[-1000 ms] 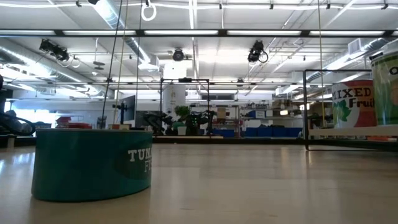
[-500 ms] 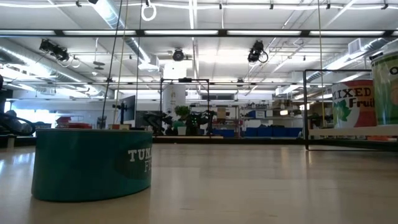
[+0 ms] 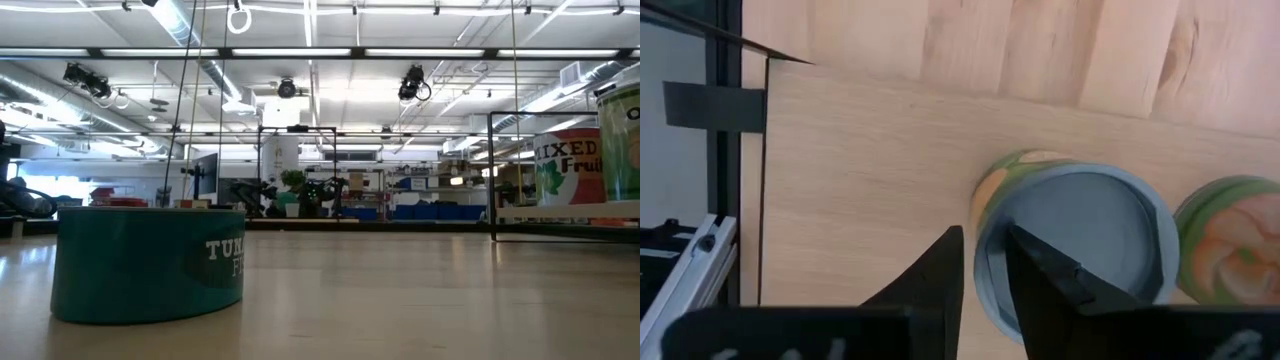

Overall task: Pick and place cans onto a shelf
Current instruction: Put the canned peach on the shelf, then put the green tuna can on the shelf

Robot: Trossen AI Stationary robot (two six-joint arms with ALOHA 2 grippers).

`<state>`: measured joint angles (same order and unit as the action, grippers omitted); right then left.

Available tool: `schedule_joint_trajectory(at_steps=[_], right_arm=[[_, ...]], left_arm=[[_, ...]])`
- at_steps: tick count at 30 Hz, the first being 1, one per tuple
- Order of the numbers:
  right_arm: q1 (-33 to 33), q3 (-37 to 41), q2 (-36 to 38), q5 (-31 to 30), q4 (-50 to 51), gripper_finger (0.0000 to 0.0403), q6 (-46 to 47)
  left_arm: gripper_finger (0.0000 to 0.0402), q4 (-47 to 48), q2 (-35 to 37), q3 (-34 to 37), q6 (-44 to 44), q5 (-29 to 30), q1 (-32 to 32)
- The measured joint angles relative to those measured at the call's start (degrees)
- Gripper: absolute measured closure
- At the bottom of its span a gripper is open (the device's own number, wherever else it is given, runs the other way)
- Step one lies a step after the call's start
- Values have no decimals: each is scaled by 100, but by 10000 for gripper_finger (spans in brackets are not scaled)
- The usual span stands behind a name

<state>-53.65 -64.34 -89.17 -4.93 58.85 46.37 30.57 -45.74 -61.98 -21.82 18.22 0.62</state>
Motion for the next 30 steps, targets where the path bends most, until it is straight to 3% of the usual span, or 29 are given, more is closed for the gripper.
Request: schedule_joint_trajectory(at_steps=[15, 22, 30], right_arm=[[240, -635, -7, -375, 175, 314, -615], [1039, -1187, -4, -1028, -442, 306, -2453], [2329, -1430, -610, -293, -1822, 275, -4944]], left_arm=[[45, -45, 0, 0, 0, -1, -1], [45, -46, 0, 0, -1, -2, 0], [45, -55, 2, 0, -67, -2, 0]])
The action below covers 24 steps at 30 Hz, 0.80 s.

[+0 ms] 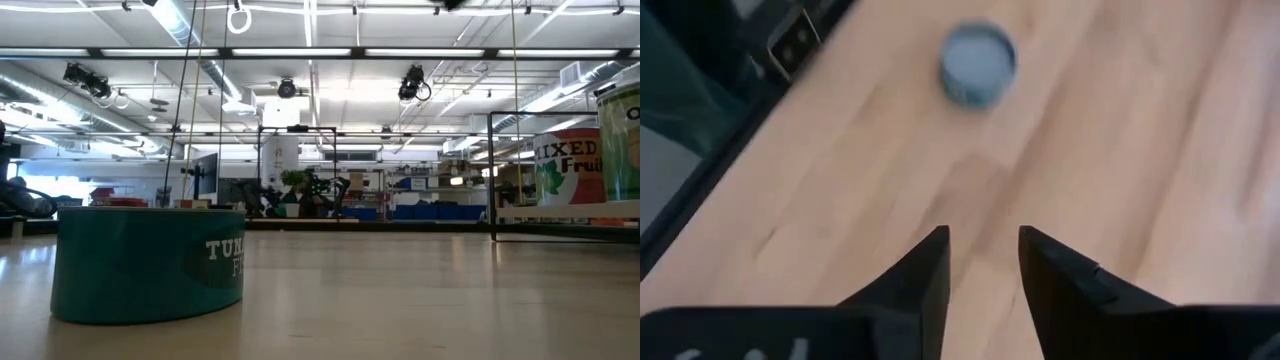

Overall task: Pick and place cans onto a shelf
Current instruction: Put the green tuna can on the shelf

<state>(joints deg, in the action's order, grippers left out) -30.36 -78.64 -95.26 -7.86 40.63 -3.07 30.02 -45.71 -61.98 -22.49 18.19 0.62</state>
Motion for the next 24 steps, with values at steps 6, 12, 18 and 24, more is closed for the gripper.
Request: schedule_joint_trajectory(at_steps=[6, 12, 18, 24], right_arm=[[375, -1143, -1157, 467, -157, 258, -1146], [686, -1361, -1609, 941, -335, 260, -1878], [837, -1356, -2137, 1163, -1472, 260, -2096], [873, -1450, -2737, 1714, -2146, 260, -2111]], left_arm=[[45, 26, 0, 0, -88, -2, -2], [45, 28, 0, 0, -75, -2, 0], [45, 24, 4, 0, 89, -2, -6], [45, 44, 58, 2, -38, -2, -6]])
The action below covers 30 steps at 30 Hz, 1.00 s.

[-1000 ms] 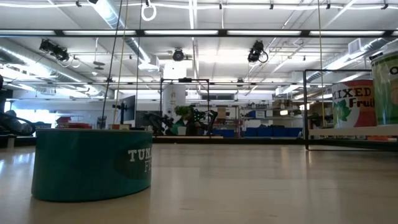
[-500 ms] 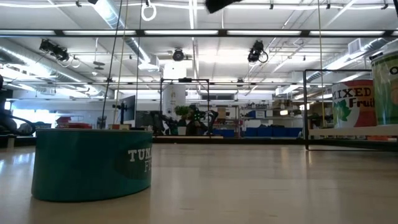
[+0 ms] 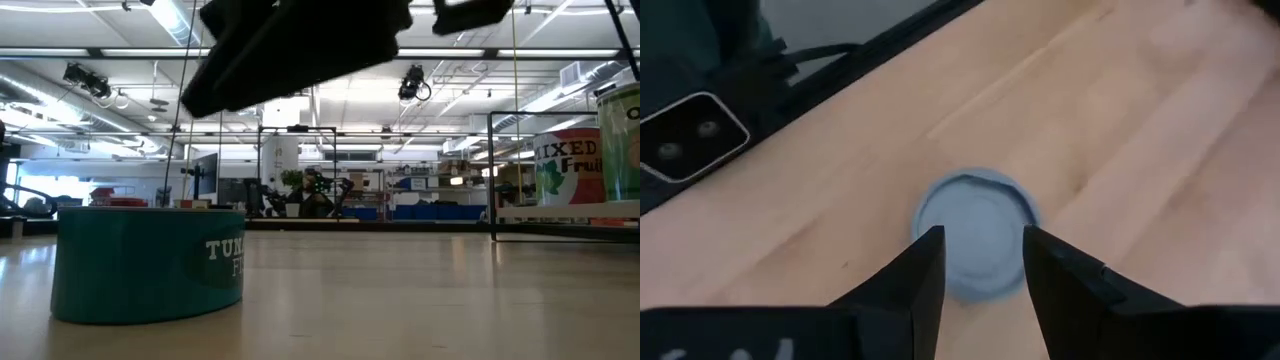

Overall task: Pick and place cans onto a shelf
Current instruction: Put the green tuna can on the shelf

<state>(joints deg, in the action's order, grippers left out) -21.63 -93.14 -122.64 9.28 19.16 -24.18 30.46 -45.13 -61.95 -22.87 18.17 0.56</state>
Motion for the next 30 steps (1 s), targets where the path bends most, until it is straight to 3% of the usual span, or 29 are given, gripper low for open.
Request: schedule_joint_trajectory(at_steps=[11, 17, 30], right_arm=[[-68, -639, -902, 419, 110, 260, 3], [-182, -716, -931, 424, 149, 260, 43], [-309, -1099, -871, 433, 418, 259, 514]], left_arm=[[45, 341, 14, 0, -215, -170, 4], [45, 347, 14, 0, -595, -515, 37], [45, 325, 14, 0, -603, -354, 429]])
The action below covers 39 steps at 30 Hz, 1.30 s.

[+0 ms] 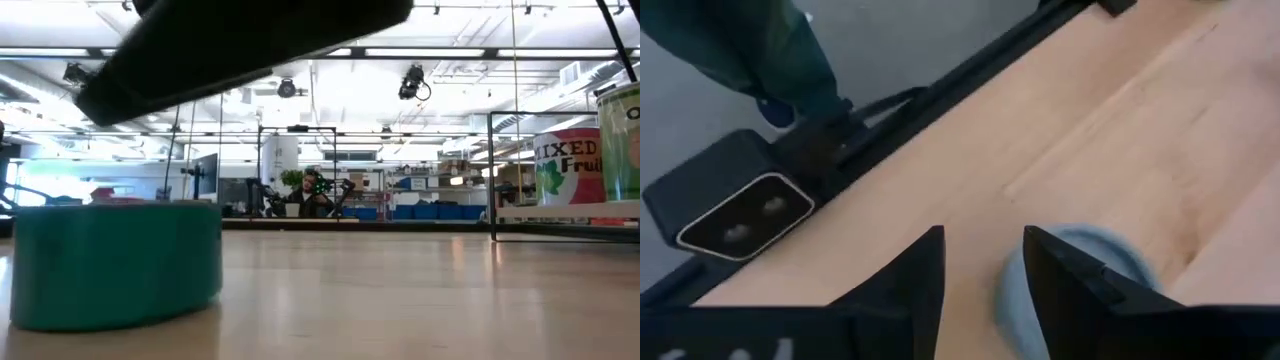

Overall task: Pick and place cans onto a shelf
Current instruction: Put the green tuna can on the shelf

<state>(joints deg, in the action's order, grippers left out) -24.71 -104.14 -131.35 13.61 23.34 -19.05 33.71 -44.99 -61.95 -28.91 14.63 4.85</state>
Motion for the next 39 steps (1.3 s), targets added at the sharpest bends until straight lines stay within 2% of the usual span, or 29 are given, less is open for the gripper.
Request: schedule_joint_trajectory(at_steps=[7, 14, 21, 27, 34, 37, 39], right_arm=[[22, 238, -2, -369, -55, 243, 90], [131, 230, -39, -173, -105, 242, -149], [114, 229, -227, -407, 61, 247, -671], [69, 243, -280, -785, -62, 289, -1399], [33, 256, -209, -1430, 60, 385, -1504], [11, 284, 11, -1909, 436, 391, -1456], [11, 199, 241, -2220, 860, 389, -1073]], left_arm=[[45, 4, 0, 0, 147, 15, 3], [45, 13, 0, 0, 260, 15, 1], [45, 21, 10, 0, 264, 15, 43], [45, -68, 311, -39, 396, 10, 225], [45, -378, 891, -269, 844, 13, 370], [45, -325, 1119, -264, 818, 11, 370], [45, -208, 1250, -264, 679, 11, 370]])
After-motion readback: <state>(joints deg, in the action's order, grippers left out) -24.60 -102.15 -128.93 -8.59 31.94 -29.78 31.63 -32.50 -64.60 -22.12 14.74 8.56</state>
